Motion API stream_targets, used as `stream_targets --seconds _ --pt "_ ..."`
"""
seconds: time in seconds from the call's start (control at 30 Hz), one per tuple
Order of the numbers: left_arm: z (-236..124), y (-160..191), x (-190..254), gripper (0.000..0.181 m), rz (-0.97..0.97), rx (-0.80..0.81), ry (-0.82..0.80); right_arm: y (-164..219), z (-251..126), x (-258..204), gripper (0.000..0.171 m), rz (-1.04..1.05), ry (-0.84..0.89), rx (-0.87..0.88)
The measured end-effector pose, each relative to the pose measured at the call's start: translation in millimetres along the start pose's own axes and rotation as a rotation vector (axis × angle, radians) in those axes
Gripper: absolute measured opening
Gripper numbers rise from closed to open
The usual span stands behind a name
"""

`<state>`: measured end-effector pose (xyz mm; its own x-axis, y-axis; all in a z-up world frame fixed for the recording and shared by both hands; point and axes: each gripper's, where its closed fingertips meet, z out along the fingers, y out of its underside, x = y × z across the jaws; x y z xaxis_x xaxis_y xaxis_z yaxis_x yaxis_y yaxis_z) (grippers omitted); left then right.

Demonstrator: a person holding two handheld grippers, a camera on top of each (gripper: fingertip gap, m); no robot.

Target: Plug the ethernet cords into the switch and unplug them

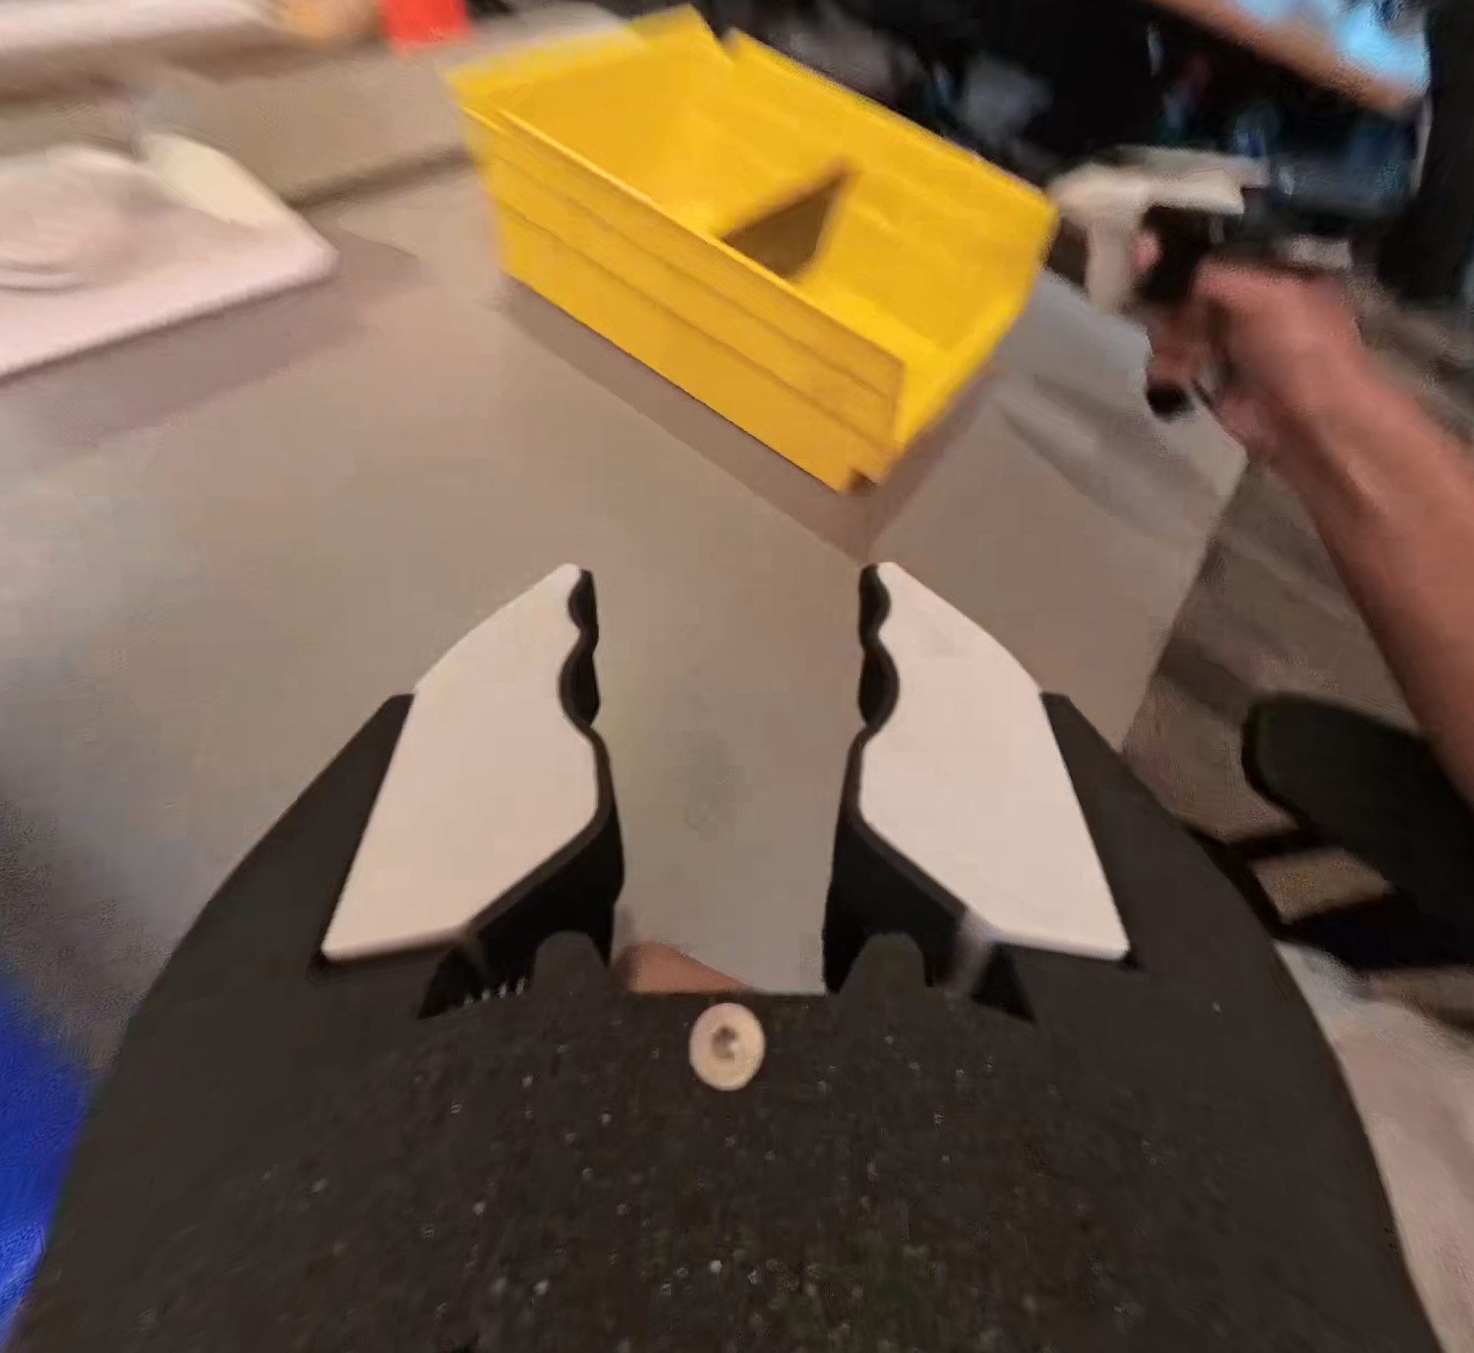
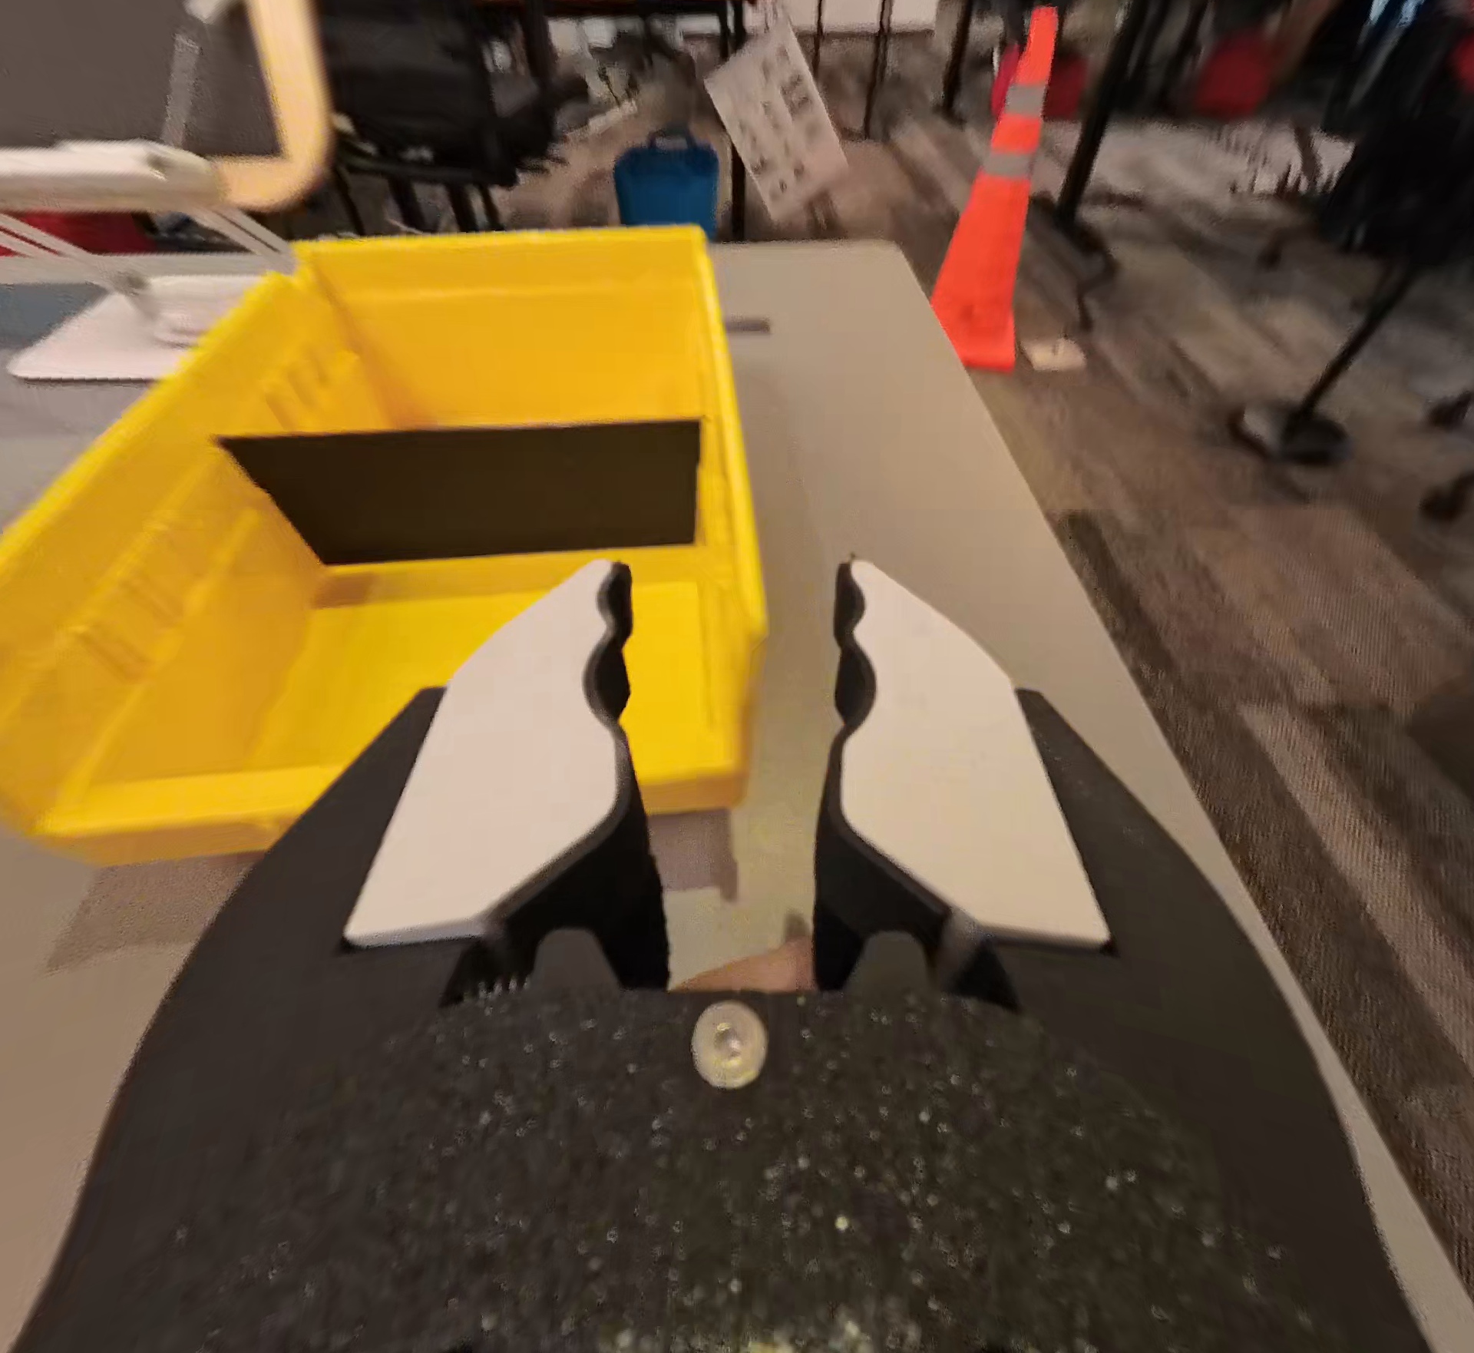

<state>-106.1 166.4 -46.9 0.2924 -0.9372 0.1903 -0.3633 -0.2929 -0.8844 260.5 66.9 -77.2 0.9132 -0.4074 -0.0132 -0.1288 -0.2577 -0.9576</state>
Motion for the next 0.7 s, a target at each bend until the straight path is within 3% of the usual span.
stream_targets --seconds 0.1,0.2,0.23,0.3,0.4,0.5,0.57,0.7 --pt "82 22 52 0.067 0.091 -0.163 0.164 24 16 4 0.048 0.093 -0.071 -0.039" --pt "141 20 69 0.072 0.068 -0.186 0.175 46 32 0 0.045 0.095 -0.091 -0.127" --pt "156 20 67 0.072 0.050 -0.194 0.151 50 35 1 0.037 0.072 -0.079 -0.140" --pt "179 22 72 0.071 -0.013 -0.212 0.162 57 37 -3 0.003 0.045 -0.101 -0.163" --pt "194 29 100 0.073 -0.090 -0.253 0.264 60 28 -4 0.004 0.001 -0.147 -0.191" --pt "197 35 116 0.069 0.003 -0.253 0.270 65 14 12 0.003 -0.031 -0.094 -0.202" --pt "199 35 118 0.067 0.014 -0.249 0.261 66 8 16 0.003 0.028 -0.099 -0.204" --pt "202 29 116 0.074 -0.058 -0.246 0.293 67 7 16 0.004 -0.094 -0.052 -0.227"
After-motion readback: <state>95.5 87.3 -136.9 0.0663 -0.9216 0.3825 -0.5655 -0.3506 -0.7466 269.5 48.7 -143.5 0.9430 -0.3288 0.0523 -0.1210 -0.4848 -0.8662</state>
